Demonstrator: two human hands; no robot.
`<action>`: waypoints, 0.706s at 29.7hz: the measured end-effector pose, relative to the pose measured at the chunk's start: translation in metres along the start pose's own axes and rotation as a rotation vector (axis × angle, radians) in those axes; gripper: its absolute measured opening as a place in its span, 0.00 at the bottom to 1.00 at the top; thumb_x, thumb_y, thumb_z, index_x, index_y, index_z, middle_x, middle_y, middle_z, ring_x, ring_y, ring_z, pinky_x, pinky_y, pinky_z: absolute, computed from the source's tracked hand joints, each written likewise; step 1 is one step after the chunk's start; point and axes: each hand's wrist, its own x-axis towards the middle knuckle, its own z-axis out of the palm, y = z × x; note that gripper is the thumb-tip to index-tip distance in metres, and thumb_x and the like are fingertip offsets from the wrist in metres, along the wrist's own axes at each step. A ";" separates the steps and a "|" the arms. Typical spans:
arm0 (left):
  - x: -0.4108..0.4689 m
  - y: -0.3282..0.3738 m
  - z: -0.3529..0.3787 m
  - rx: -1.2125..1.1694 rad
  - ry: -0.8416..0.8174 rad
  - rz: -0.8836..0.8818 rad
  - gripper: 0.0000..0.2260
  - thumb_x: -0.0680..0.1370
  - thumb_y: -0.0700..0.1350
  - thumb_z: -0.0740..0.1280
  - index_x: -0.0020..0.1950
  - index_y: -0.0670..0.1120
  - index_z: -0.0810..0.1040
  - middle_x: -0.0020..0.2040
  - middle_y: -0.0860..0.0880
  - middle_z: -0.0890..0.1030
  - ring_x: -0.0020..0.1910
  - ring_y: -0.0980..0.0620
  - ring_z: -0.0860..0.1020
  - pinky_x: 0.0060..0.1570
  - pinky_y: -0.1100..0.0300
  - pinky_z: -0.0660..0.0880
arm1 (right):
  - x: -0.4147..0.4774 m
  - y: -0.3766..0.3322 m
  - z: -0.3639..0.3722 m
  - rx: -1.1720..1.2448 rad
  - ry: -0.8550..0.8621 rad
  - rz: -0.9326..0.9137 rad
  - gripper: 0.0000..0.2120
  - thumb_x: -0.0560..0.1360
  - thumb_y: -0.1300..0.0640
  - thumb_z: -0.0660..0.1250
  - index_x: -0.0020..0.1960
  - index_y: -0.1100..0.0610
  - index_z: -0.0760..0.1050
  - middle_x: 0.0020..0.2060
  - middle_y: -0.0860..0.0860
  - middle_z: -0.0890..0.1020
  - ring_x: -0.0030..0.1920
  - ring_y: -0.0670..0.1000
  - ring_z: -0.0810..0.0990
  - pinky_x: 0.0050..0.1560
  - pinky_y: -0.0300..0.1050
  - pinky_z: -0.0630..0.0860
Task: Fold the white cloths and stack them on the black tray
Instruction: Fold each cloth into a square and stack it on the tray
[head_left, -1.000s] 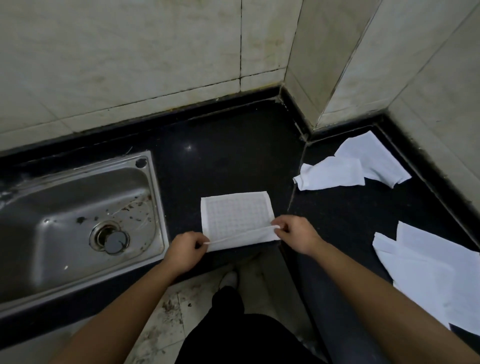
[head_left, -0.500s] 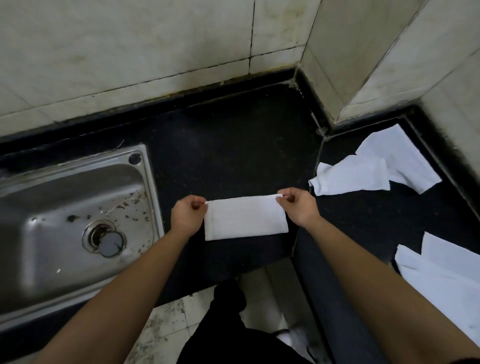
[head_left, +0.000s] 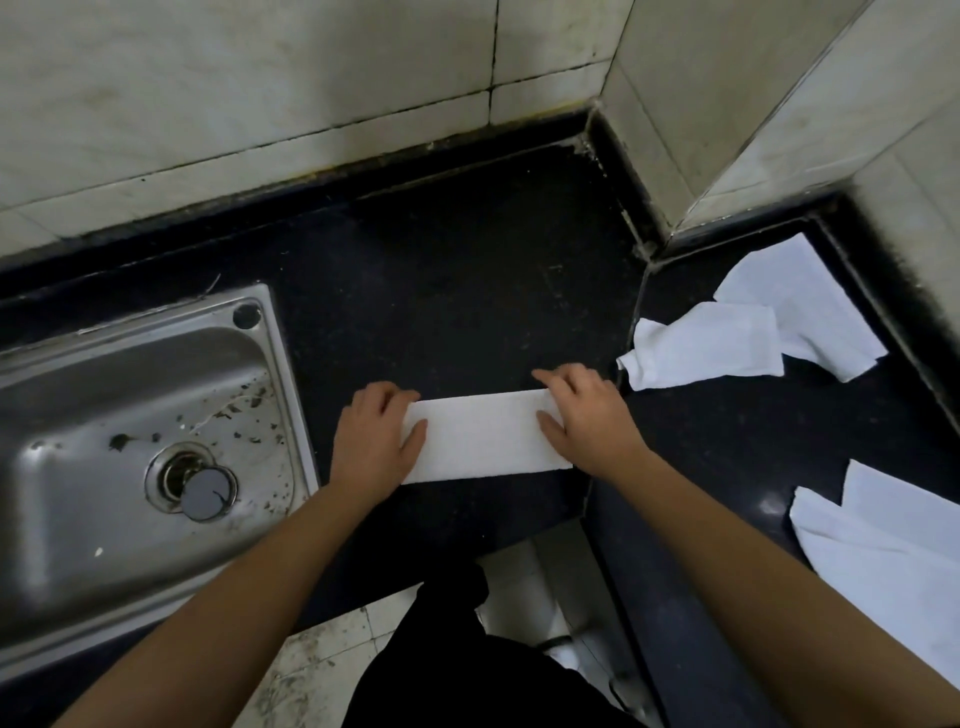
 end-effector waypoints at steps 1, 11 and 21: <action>-0.003 0.003 0.000 0.069 -0.031 0.124 0.18 0.76 0.52 0.67 0.63 0.46 0.77 0.61 0.43 0.75 0.58 0.43 0.74 0.55 0.48 0.73 | -0.003 -0.001 0.000 -0.048 -0.028 -0.096 0.27 0.76 0.45 0.63 0.73 0.53 0.68 0.64 0.57 0.73 0.63 0.60 0.74 0.62 0.58 0.73; -0.007 -0.007 0.020 0.383 -0.532 0.377 0.27 0.82 0.64 0.40 0.79 0.59 0.37 0.78 0.45 0.31 0.77 0.45 0.32 0.75 0.38 0.39 | -0.019 -0.013 0.034 -0.235 -0.340 -0.277 0.29 0.82 0.37 0.45 0.81 0.42 0.47 0.81 0.56 0.47 0.80 0.60 0.44 0.78 0.59 0.46; -0.009 -0.009 0.022 0.379 -0.547 0.357 0.28 0.81 0.66 0.40 0.77 0.61 0.34 0.77 0.47 0.29 0.76 0.44 0.29 0.73 0.36 0.37 | -0.023 -0.015 0.034 -0.296 -0.372 -0.239 0.31 0.80 0.35 0.36 0.80 0.44 0.35 0.79 0.55 0.35 0.79 0.59 0.35 0.78 0.59 0.39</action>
